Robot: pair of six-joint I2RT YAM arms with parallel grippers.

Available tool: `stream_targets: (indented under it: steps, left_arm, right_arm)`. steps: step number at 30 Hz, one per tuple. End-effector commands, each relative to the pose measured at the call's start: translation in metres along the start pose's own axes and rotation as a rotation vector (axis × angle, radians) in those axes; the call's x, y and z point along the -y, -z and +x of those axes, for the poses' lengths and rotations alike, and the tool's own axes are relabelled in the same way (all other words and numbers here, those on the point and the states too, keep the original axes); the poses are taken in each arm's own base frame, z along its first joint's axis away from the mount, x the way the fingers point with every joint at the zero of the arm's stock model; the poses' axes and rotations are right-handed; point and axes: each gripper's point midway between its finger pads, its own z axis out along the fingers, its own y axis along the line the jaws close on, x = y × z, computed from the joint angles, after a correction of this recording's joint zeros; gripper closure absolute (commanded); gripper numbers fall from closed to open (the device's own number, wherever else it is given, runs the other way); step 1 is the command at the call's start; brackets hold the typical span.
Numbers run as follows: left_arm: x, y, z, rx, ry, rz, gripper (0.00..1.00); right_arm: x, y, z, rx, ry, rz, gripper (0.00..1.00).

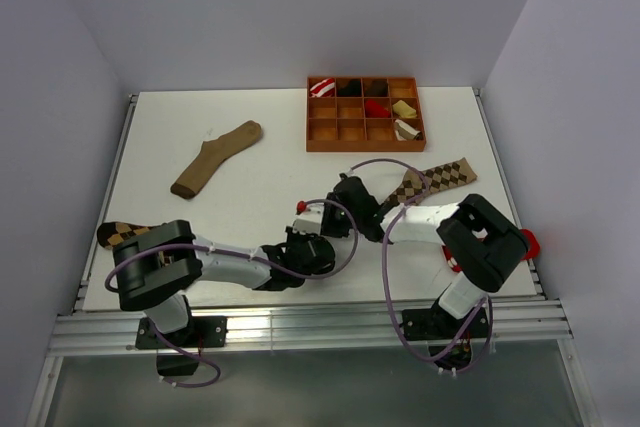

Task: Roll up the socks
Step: Roll the sock at the center of the board.

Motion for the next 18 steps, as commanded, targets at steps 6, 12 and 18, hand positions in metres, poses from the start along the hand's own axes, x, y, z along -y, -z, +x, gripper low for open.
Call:
stream_targets:
  steps: [6, 12, 18]
  left_arm:
    - [-0.001, 0.011, 0.028, -0.166, 0.232, 0.222, 0.99]
    - [0.0, 0.018, 0.015, -0.186, 0.379, 0.353, 0.99]
    - [-0.009, 0.018, 0.006, -0.195, 0.515, 0.415, 0.99]
  right_arm:
    - [-0.039, 0.029, -0.018, 0.134, -0.02, -0.224, 0.48]
    - [-0.04, 0.031, -0.021, 0.151, 0.019, -0.237, 0.3]
    - [-0.032, 0.019, -0.014, 0.129, 0.027, -0.229, 0.3]
